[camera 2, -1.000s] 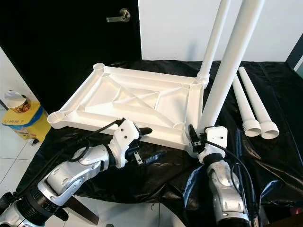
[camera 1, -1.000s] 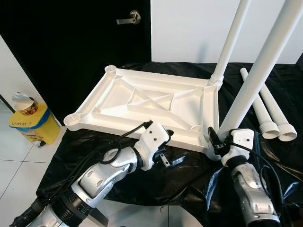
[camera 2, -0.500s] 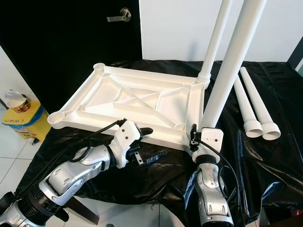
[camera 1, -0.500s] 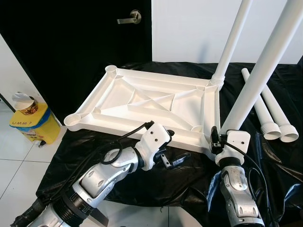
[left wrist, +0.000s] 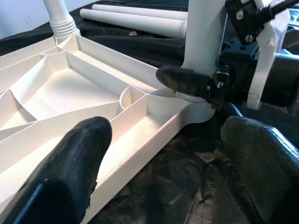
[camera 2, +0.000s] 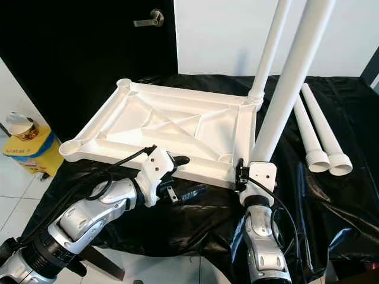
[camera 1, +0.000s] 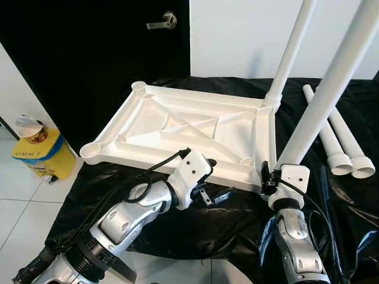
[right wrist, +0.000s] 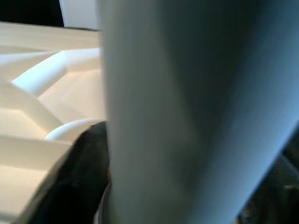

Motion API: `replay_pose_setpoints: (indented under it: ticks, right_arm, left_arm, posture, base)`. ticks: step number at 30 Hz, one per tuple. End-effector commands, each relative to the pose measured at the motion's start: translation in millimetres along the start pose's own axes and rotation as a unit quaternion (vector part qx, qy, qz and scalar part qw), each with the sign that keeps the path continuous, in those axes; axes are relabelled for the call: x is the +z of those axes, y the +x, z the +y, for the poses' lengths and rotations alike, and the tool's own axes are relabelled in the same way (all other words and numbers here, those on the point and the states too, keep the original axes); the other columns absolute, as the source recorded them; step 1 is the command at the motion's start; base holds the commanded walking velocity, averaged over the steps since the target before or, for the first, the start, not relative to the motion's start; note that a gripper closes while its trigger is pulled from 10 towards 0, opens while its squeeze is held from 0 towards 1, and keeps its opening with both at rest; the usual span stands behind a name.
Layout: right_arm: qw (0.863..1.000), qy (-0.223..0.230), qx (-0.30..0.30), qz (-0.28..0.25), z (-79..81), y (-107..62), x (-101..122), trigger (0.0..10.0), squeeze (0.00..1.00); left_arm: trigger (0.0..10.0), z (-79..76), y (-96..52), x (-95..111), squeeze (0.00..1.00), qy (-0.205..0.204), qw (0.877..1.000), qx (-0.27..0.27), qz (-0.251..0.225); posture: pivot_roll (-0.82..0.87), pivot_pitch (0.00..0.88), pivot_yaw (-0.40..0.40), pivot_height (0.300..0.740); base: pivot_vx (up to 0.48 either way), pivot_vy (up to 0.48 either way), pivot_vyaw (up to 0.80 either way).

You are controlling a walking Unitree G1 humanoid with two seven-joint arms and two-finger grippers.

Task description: Building children table

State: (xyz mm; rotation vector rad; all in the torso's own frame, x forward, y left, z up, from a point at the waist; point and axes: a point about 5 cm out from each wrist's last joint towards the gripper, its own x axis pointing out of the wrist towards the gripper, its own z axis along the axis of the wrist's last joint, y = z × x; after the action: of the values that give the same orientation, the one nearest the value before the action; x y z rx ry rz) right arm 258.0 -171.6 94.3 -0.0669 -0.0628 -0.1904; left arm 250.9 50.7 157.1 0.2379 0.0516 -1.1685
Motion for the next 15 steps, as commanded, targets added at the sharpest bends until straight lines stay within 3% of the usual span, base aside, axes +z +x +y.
replay_pose_setpoints:
  ticks: [1, 6, 7, 10, 11, 12, 13, 15]
  right_arm:
    - [1.000, -0.003, 0.003, 0.012, -4.7, -2.2, -6.1, 10.0, 1.00]
    - [0.997, 0.007, 0.080, -0.021, -13.8, -2.8, 2.1, 10.0, 1.00]
    - [0.994, 0.012, 0.106, -0.023, -15.2, -3.9, 3.0, 10.0, 0.65]
    - [0.991, 0.011, 0.131, -0.028, -17.2, -4.8, 4.4, 10.0, 0.65]
    - [0.987, 0.009, 0.155, -0.029, -19.8, -4.8, 4.5, 10.0, 0.00]
    - [0.987, 0.009, 0.155, -0.029, -19.8, -4.8, 4.5, 10.0, 0.00]
    - [0.977, -0.002, 0.211, -0.032, -23.5, -1.0, 6.4, 10.0, 0.00]
    - [0.977, -0.002, 0.211, -0.032, -23.5, -1.0, 6.4, 10.0, 0.00]
  left_arm:
    - [10.0, -6.1, -2.3, 0.9, 0.00, 0.009, 0.995, -0.099, 0.002]
    - [10.0, -7.4, -2.8, 0.7, 0.00, 0.008, 0.995, -0.103, 0.002]
    - [10.0, -7.4, -2.7, 0.4, 0.00, 0.008, 0.995, -0.104, 0.002]
    - [10.0, -7.2, -2.1, 0.5, 0.00, 0.008, 0.994, -0.104, 0.002]
    - [10.0, -6.6, -1.7, 0.5, 0.00, 0.008, 0.994, -0.105, 0.002]
    - [10.0, -6.6, -1.7, 0.5, 0.00, 0.008, 0.994, -0.105, 0.002]
    - [10.0, -5.2, -1.4, 1.4, 0.00, 0.010, 0.994, -0.107, 0.002]
    - [10.0, -5.2, -1.4, 1.4, 0.00, 0.010, 0.994, -0.107, 0.002]
  posture:
    - [-0.02, 0.019, 0.015, 0.740]
    - [-0.03, 0.024, 0.020, 0.740]
    - [-0.03, 0.023, 0.023, 0.740]
    - [-0.03, 0.023, 0.023, 0.740]
    - [-0.04, 0.024, 0.025, 0.740]
    - [-0.04, 0.024, 0.025, 0.740]
    - [-0.04, 0.021, 0.031, 0.740]
    - [-0.04, 0.021, 0.031, 0.740]
  base:
    - [0.000, 0.000, 0.00]
    - [0.000, 0.000, 0.00]
    - [0.000, 0.000, 0.00]
    - [0.000, 0.000, 0.00]
    - [0.000, 0.000, 0.00]
    - [0.000, 0.000, 0.00]
    - [0.000, 0.000, 0.00]
    - [0.000, 0.000, 0.00]
